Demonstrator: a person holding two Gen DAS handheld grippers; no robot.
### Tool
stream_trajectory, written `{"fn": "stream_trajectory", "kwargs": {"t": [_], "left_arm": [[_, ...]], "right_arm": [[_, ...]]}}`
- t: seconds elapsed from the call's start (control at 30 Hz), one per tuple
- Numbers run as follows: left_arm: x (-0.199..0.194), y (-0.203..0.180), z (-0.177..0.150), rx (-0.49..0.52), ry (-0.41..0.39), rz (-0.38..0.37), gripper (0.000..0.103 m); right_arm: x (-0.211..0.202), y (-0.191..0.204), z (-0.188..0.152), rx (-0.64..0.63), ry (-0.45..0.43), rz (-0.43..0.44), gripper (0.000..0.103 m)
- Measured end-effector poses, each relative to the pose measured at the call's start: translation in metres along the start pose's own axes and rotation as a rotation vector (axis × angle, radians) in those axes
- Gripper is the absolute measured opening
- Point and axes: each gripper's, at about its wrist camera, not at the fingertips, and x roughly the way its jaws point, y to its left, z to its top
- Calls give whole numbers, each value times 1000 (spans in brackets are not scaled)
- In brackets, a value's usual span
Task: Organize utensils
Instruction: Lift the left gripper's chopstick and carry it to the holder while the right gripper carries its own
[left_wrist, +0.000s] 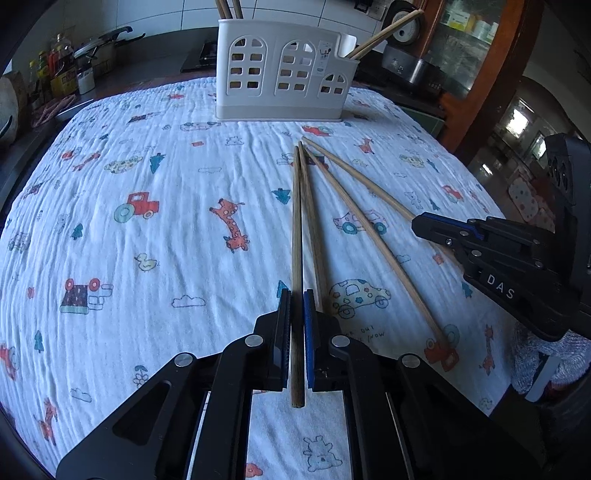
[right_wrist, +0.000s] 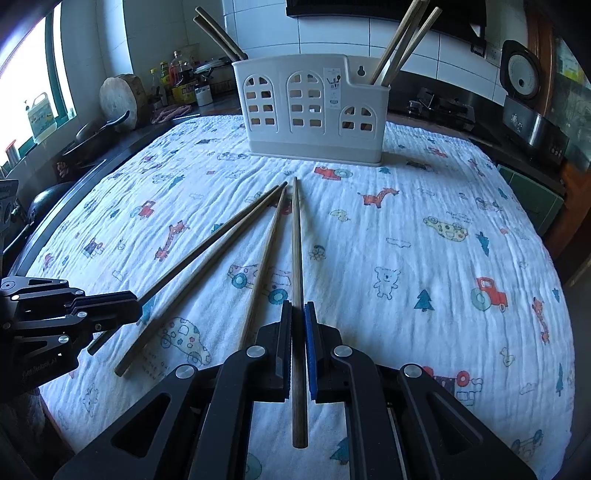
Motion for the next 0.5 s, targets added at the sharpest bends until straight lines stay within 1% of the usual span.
{"fn": "stream_trajectory", "kwargs": {"t": [0.3, 0.5], "left_arm": [[-43, 1, 30, 37, -114, 12, 5], [-65, -1, 63, 65, -192, 19, 5]], "right_arm": [[-45, -3, 32, -40, -123, -16, 7], [-66, -4, 62, -65, -190, -9, 7]]}}
